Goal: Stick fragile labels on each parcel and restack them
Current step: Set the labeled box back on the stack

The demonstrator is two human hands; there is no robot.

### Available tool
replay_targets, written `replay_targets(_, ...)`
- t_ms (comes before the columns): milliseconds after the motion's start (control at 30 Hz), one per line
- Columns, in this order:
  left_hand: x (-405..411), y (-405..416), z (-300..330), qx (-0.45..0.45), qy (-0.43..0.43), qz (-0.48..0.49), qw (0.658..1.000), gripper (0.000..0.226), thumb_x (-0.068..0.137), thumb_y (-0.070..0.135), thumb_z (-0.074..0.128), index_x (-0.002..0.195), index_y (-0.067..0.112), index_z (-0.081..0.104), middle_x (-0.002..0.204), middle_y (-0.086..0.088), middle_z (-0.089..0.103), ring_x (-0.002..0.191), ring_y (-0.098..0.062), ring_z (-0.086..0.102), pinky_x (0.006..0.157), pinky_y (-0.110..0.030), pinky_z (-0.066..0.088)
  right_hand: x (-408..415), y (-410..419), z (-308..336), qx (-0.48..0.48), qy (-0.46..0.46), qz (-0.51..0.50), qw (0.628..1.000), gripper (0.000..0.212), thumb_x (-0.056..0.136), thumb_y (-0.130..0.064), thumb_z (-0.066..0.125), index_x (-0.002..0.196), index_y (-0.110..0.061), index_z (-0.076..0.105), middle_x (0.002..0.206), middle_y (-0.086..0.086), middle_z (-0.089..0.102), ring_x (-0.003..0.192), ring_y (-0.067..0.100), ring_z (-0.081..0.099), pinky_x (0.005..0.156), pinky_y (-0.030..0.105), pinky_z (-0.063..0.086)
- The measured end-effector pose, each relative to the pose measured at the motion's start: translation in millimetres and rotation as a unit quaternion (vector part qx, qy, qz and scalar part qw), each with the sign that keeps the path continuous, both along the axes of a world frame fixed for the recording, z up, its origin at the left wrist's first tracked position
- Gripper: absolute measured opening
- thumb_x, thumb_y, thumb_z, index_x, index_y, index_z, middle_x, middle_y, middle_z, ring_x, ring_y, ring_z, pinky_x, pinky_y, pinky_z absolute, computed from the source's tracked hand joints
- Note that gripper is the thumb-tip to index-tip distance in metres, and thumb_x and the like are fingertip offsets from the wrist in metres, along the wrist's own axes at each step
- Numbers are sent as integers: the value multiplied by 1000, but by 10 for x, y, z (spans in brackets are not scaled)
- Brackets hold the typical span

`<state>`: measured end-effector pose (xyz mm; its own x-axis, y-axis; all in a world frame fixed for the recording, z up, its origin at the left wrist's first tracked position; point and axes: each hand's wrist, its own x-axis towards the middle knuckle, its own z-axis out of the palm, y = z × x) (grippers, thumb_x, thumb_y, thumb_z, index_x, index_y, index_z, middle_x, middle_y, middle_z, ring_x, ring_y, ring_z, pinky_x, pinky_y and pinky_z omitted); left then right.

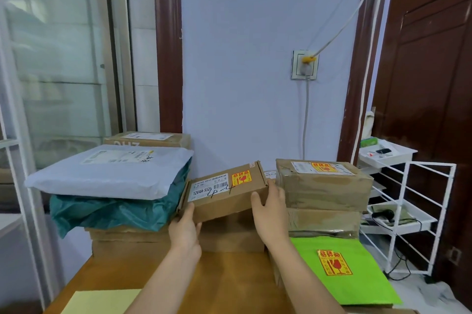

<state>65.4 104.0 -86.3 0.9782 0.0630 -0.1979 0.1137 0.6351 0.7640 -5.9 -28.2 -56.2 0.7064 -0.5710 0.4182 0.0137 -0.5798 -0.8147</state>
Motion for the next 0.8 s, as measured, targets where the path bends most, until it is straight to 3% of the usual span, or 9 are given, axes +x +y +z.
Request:
replay_targets(300,250,-237,-35,-46,25,24,998,55,90,22,63,141,23,40,138,-3,48,124,-23,48,97,-30,45,316,-109,-209,63,55,15,996,69,92,-16,50,150,-8,15,155,9,23,135,27,36,105,35,34)
replay_targets(467,356,-355,-11,3,-4,31,1000,55,93,26,59,143,25,35,139,-5,46,123,-24,49,96,-33,47,420,-147,-226,93,57,34,993,78,93,-13,51,152,-8,0,159,8,6,144,25,19,111,33,25)
replay_targets(633,570,-419,-7,50,-23,15,998,51,94,27,57,140,24,35,138,-8,47,118,-24,52,91,-32,48,610,-192,-224,108,58,31,992,81,95,-15,49,152,-9,-8,160,9,-5,144,27,19,106,32,31)
replay_targets(800,756,-450,-45,104,-19,-1,994,51,95,27,55,141,24,35,137,-9,46,119,-29,52,97,-39,48,845,-247,-321,147,62,34,987,84,94,-13,50,151,-13,-12,160,5,-8,146,27,15,108,34,30)
